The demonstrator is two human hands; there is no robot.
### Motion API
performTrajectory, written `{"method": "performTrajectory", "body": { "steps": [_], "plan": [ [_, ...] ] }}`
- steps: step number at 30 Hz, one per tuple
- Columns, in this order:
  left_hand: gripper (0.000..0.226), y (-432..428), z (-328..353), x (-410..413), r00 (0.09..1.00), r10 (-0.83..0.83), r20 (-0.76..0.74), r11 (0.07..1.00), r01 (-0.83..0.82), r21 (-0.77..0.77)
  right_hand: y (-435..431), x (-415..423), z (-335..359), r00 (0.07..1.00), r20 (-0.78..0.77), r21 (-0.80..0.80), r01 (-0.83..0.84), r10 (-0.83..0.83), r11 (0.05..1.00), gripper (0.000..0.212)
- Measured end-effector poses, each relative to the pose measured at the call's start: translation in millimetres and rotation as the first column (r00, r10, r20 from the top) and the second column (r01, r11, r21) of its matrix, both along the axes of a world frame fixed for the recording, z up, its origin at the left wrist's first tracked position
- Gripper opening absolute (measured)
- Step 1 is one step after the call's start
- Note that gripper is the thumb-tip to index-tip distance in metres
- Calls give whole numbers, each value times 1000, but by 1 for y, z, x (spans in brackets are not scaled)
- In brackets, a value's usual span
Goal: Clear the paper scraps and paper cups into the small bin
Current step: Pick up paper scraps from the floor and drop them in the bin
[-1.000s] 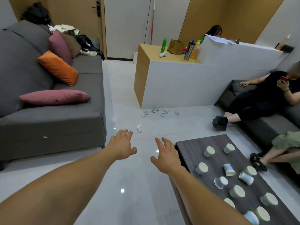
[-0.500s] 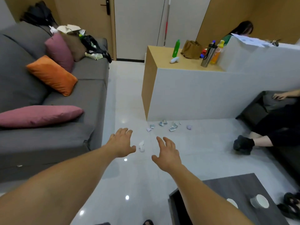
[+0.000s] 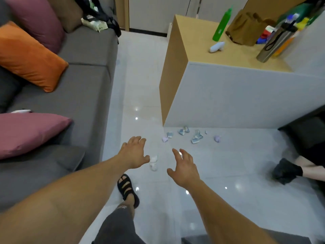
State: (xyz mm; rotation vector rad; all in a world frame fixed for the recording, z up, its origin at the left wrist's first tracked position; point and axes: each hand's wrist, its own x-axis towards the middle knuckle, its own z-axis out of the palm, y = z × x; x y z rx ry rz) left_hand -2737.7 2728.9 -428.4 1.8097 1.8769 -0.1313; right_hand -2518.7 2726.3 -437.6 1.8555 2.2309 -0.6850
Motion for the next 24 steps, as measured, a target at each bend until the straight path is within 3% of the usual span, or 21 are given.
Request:
{"method": "performTrajectory", "body": {
  "steps": [7,13,20,24],
  "plan": [
    [77,131,-105,-38,1000,12,24,988,-8,-156,130,-46,-107,998,-27,-163,57,-62,985,77],
    [77,195,-254,-40,995,65,81,958,-39,-284,205,-63,-265,996,-30,-274,76,-88,959,76],
    [74,192,-477,-16,960,263,97,873,-194,-447,212,-34,-503,999,7,-418,34,-34,908,77],
    [75,164,-578,2,940,336,67,808,-250,-534,194,-16,-605,999,41,-481,19,1,877,78]
  ]
}}
